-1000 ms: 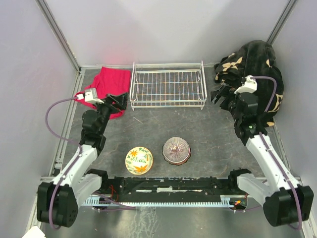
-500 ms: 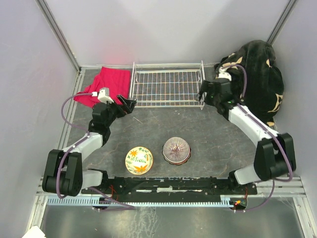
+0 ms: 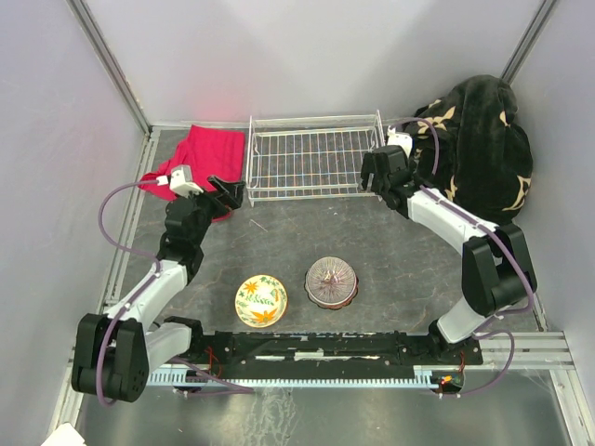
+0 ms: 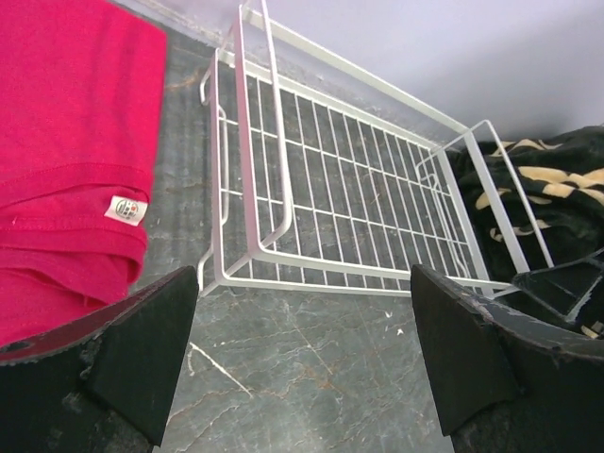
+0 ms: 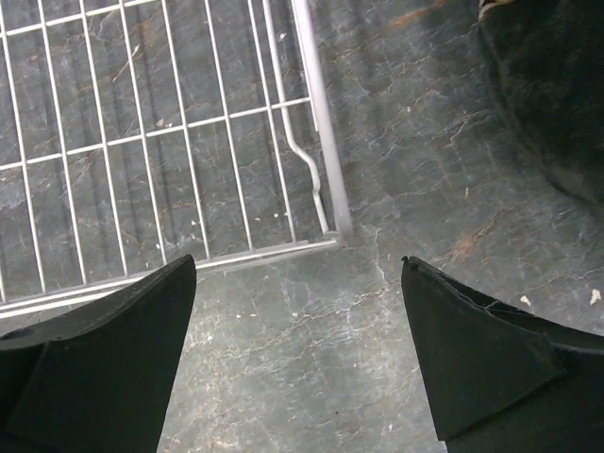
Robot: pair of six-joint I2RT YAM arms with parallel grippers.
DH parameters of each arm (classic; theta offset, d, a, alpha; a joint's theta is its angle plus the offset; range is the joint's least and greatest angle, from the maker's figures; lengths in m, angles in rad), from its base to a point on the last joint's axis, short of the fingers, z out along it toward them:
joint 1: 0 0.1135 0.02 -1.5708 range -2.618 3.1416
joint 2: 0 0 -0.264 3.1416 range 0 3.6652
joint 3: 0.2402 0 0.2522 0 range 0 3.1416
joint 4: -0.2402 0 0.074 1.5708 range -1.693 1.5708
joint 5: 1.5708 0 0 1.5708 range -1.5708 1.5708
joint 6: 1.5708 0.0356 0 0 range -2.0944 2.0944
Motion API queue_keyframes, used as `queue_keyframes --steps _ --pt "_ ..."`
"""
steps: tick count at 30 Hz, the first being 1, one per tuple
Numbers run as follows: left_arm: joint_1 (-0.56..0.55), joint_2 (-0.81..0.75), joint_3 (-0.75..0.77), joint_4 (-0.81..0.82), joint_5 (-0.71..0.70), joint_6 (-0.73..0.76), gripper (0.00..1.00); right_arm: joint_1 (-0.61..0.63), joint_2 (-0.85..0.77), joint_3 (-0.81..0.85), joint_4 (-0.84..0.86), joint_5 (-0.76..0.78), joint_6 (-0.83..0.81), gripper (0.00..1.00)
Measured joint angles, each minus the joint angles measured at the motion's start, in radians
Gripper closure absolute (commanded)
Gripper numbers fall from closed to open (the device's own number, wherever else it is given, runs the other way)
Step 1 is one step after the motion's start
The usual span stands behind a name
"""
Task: Load the bowls into the dish rack
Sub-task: Move the dish rack to the center of the board.
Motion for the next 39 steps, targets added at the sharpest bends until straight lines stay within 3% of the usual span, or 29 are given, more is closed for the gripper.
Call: queue_keyframes --steps 11,20,26,30,39 --pt "-0.004 -0.009 -0.043 0.034 0.075 0.000 0.01 -0.005 0.033 0.060 0.008 0.041 -0.032 0.06" --pt "-0.042 -0.062 -0.030 -0.064 -0.082 0.001 0.01 -0.011 0.166 0.187 -0.048 0.063 -0.046 0.18" --pt "-0.048 -0.065 -0.028 -0.072 -0.140 0.001 0.01 -0.018 0.204 0.188 -0.086 0.055 -0.037 0.41" --pt "-0.048 -0.024 -0.003 -0.095 -0.101 0.002 0.01 -0.019 0.197 0.177 -0.078 0.043 -0.023 0.62" --pt "-0.061 -0.040 0.003 -0.110 -0.072 0.017 0.01 -0.023 0.106 0.093 -0.100 -0.026 -0.041 0.98"
